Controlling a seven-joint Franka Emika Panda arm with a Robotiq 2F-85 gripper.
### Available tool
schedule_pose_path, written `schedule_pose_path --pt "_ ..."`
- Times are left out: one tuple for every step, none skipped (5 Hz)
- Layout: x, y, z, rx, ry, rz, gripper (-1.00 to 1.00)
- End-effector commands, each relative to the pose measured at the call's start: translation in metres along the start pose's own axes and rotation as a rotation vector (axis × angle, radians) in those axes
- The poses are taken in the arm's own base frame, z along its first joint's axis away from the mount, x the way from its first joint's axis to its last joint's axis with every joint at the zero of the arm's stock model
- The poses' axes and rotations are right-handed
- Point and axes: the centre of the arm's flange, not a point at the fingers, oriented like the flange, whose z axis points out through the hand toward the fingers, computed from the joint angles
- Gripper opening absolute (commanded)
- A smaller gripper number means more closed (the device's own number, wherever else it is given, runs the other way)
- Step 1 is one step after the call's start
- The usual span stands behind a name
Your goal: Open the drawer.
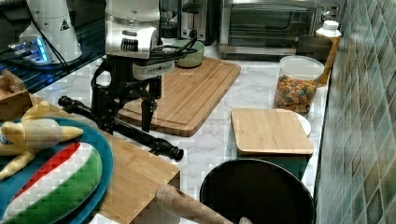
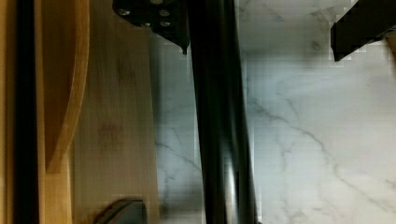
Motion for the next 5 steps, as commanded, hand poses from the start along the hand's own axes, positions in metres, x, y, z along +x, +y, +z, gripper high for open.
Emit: schedule_pose_path --pt "-0.012 -0.135 -0.015 0.110 0.032 -0.121 1.00" --pt "-0.025 -0.179 -0.027 0.099 0.025 -0.085 1.00" --pt "-0.030 -0.206 -0.029 0.110 0.015 -0.099 1.00" --pt "-0.033 -0.236 -0.030 0.115 0.029 -0.084 1.00" --pt "-0.034 -0.262 -0.035 0.120 0.020 -0.092 1.00"
